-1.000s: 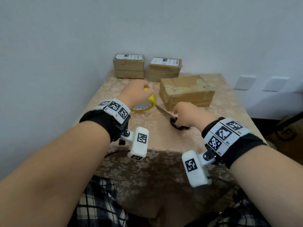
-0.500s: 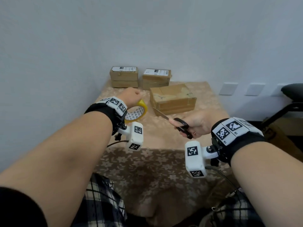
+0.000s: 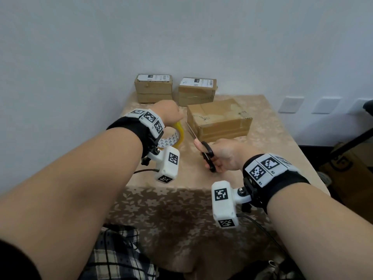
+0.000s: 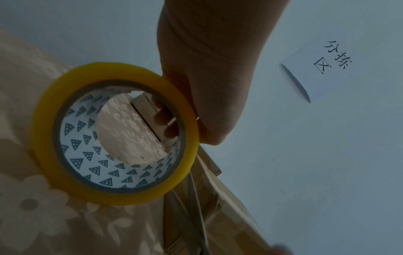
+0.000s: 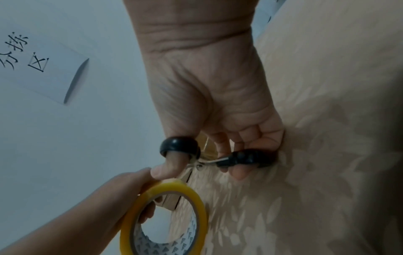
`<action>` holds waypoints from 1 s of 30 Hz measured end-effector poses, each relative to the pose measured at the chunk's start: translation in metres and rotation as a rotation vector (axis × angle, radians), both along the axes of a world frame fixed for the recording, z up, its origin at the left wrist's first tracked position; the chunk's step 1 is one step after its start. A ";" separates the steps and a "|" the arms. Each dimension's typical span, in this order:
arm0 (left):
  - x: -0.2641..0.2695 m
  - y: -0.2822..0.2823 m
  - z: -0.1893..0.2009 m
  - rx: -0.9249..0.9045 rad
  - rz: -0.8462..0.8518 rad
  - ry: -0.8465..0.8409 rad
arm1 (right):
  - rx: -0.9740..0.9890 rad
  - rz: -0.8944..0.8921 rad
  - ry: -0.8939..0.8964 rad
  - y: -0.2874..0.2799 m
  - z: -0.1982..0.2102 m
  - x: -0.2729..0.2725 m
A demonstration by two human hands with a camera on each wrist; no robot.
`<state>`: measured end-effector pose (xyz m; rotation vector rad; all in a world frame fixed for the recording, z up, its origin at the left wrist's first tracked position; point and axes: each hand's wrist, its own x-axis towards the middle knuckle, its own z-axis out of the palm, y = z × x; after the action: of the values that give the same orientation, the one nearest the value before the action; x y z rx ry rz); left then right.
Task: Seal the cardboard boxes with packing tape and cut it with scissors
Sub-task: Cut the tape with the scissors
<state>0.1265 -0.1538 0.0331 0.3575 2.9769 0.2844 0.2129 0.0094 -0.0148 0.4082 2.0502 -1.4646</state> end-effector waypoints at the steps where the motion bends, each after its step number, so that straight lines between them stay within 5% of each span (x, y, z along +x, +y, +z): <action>1: 0.001 0.000 0.000 -0.031 -0.018 0.007 | -0.005 -0.006 0.007 -0.001 -0.001 -0.001; 30: 0.005 0.014 -0.001 -0.038 0.035 -0.150 | 0.073 0.017 0.253 0.003 -0.013 -0.001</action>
<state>0.1317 -0.1397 0.0325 0.2673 2.8388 0.2466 0.2123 0.0123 -0.0273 0.2426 2.3044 -1.4986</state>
